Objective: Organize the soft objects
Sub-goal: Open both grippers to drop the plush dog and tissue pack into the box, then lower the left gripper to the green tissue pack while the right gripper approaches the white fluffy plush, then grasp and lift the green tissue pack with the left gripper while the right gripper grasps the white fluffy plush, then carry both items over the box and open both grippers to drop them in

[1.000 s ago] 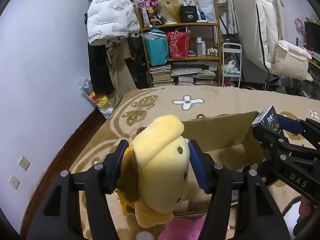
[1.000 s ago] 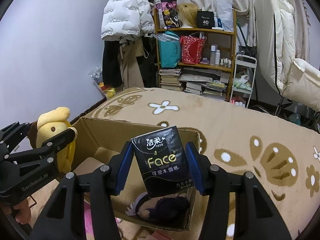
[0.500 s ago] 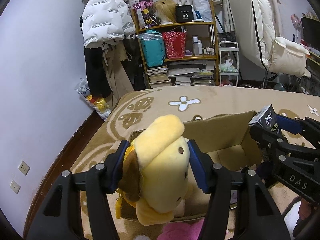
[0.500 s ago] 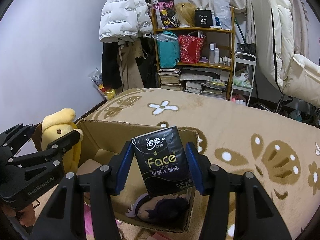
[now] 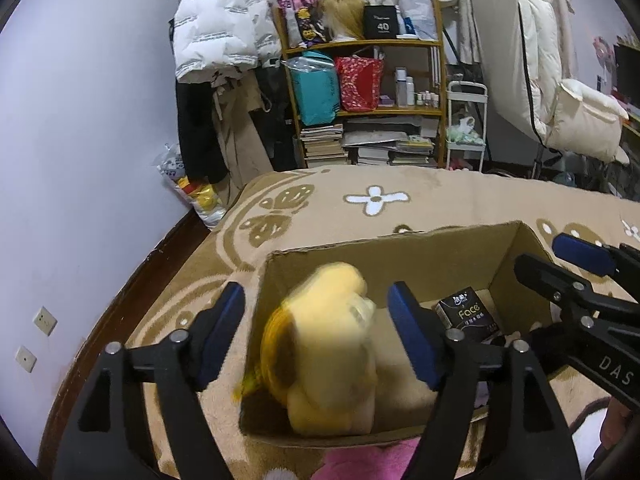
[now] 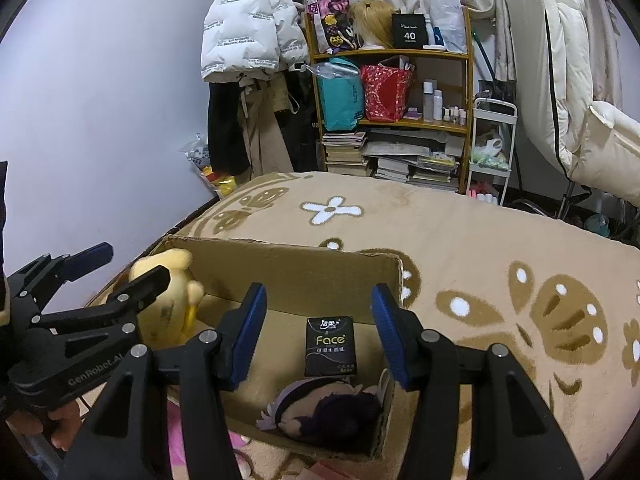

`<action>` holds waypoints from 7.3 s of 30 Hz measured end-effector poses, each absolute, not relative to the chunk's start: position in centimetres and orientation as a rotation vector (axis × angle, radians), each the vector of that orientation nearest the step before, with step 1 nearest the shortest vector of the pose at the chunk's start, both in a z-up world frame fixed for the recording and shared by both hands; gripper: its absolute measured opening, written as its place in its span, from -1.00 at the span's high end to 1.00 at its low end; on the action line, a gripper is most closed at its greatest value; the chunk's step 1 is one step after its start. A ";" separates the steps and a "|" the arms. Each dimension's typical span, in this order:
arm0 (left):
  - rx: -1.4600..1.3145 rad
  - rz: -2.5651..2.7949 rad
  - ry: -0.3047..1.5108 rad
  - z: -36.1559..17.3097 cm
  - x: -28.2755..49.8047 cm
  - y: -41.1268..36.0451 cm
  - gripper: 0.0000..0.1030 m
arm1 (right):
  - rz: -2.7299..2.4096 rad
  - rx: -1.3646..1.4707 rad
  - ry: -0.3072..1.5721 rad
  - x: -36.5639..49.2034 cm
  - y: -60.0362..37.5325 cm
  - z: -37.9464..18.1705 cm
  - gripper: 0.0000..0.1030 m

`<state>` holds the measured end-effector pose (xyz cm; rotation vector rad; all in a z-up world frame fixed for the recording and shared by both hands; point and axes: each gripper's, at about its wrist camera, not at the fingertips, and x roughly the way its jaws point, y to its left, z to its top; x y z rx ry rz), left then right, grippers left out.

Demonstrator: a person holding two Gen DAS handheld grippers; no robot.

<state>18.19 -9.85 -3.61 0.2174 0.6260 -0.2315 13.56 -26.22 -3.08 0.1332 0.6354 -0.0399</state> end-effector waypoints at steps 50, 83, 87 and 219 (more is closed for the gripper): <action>0.161 -0.189 0.797 -2.7 3.0 -3.7 -0.95 | -0.123 0.274 0.828 -1.6 -24.7 -2.5 -0.73; 0.300 -0.275 1.107 -11.3 4.1 -7.4 -0.95 | -0.181 0.301 1.219 1.8 -25.6 -11.8 -0.73; 0.306 -0.286 1.114 -11.5 4.1 -7.6 -0.95 | -0.177 0.297 1.255 2.0 -25.5 -12.6 -0.73; 0.254 -0.280 0.733 -5.1 15.7 -11.1 -0.33 | 0.020 0.244 0.689 12.6 -27.1 -4.9 0.19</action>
